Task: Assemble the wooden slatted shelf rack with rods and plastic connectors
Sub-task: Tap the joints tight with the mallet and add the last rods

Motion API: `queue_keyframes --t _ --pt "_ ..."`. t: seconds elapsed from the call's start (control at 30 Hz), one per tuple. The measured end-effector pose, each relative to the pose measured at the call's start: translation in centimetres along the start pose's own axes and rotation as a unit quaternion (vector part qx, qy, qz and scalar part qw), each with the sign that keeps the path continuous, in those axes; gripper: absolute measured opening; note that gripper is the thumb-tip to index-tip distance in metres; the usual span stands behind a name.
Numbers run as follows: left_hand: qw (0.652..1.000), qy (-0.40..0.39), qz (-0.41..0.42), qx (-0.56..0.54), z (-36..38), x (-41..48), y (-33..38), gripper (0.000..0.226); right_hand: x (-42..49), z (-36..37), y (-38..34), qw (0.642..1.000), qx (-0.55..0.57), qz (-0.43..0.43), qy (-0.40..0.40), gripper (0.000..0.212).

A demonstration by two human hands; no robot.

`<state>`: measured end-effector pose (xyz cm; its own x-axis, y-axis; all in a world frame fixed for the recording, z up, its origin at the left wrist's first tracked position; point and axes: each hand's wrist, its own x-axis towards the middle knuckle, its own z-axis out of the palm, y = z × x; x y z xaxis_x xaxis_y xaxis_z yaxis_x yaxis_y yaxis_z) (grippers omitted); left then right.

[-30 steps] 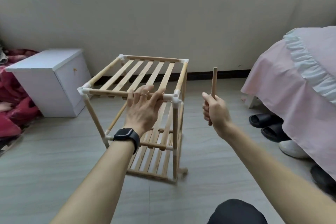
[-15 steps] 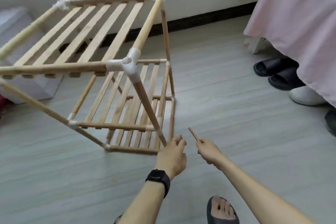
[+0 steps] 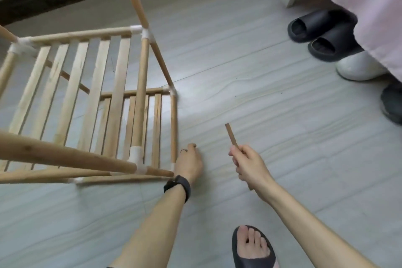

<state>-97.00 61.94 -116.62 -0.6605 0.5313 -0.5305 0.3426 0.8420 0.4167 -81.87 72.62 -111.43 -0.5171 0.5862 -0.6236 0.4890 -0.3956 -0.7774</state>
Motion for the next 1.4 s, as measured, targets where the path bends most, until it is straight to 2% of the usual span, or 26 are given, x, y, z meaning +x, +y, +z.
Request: queue_keyframes --t 0.03,0.07,0.1,0.13,0.17,0.27,0.3,0.43,0.63,0.77,0.97,1.07,1.13,1.23,1.3,1.37,1.4 --pt "0.978 -0.047 -0.045 -0.197 -0.9 -0.6 1.1 0.032 -0.6 -0.3 -1.2 0.998 0.057 -0.017 0.014 0.035" --pt "0.918 -0.098 -0.083 -0.375 -2.0 -1.6 2.4 0.027 -1.2 -0.6 -2.7 0.991 0.127 -0.032 0.027 0.042" --pt "0.857 -0.137 -0.088 -0.489 -3.2 -2.8 3.7 0.021 -1.9 -0.9 -4.3 0.978 0.200 -0.045 0.035 0.048" --pt "0.813 -0.170 -0.079 -0.551 -4.3 -4.0 4.9 0.019 -2.6 -1.2 -6.0 0.961 0.267 -0.061 0.039 0.053" --pt "0.787 -0.194 -0.065 -0.582 -5.5 -5.4 6.1 0.020 -3.4 -1.5 -7.7 0.947 0.308 -0.081 0.047 0.056" --pt "0.762 -0.215 -0.014 -0.611 -9.1 -9.7 8.8 0.013 -6.3 -1.7 -12.4 0.943 0.281 -0.155 0.086 0.064" --pt "0.757 -0.209 -0.004 -0.619 -10.3 -11.1 9.4 0.017 -7.6 -1.5 -13.6 0.942 0.269 -0.181 0.090 0.064" --pt "0.784 -0.140 0.065 -0.601 -14.9 -16.2 11.0 0.033 -12.5 0.0 -15.8 0.933 0.230 -0.264 0.081 0.062" --pt "0.799 -0.060 0.159 -0.577 -19.5 -22.9 11.7 0.026 -18.1 1.5 -18.0 0.908 0.259 -0.312 0.107 0.059" --pt "0.829 -0.021 0.195 -0.524 -21.0 -26.4 12.6 0.029 -20.8 1.8 -19.1 0.886 0.302 -0.328 0.125 0.056" --pt "0.820 0.065 0.216 -0.526 -22.1 -29.8 12.9 0.030 -24.7 3.4 -20.6 0.852 0.233 -0.445 0.147 0.052" --pt "0.811 0.095 0.218 -0.534 -22.6 -31.2 12.8 0.029 -25.5 4.6 -21.1 0.851 0.292 -0.414 0.138 0.049" --pt "0.839 0.136 0.231 -0.474 -23.6 -32.0 12.3 0.027 -25.5 5.6 -21.4 0.863 0.322 -0.372 0.114 0.047" --pt "0.882 0.179 0.245 -0.360 -25.9 -32.5 10.2 0.032 -25.6 6.8 -21.1 0.904 0.273 -0.329 0.013 0.044" --pt "0.880 0.193 0.272 -0.338 -27.9 -33.1 8.9 0.028 -26.5 7.2 -21.6 0.914 0.251 -0.315 -0.051 0.041" --pt "0.874 0.203 0.309 -0.317 -30.2 -33.8 8.2 0.026 -27.5 7.1 -23.8 0.891 0.330 -0.297 -0.090 0.037" --pt "0.873 0.213 0.318 -0.302 -31.4 -34.0 7.7 0.029 -28.1 7.0 -25.3 0.866 0.404 -0.272 -0.116 0.038"
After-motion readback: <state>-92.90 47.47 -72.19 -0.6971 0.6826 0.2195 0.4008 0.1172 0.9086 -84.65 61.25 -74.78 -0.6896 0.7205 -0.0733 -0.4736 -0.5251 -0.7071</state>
